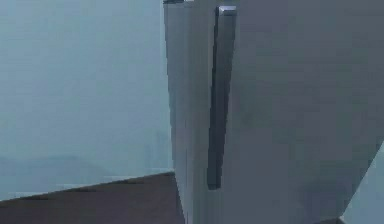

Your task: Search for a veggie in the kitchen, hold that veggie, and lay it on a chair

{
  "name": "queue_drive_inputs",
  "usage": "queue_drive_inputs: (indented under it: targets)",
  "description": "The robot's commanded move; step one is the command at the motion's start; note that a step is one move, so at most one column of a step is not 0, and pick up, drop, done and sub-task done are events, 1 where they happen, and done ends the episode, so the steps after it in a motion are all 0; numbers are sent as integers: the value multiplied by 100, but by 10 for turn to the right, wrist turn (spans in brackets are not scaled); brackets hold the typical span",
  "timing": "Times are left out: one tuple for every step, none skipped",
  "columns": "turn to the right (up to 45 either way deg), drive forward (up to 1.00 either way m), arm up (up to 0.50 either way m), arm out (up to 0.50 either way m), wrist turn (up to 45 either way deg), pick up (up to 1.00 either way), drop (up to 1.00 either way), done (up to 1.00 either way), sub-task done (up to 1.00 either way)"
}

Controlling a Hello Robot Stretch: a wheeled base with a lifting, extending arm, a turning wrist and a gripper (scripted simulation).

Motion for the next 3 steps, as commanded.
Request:
queue_drive_inputs:
  targets:
    - [390,0,0,0,0,0,0,0,0]
    - [0,35,0,0,0,0,0,0,0]
    - [240,0,0,0,0,0,0,0,0]
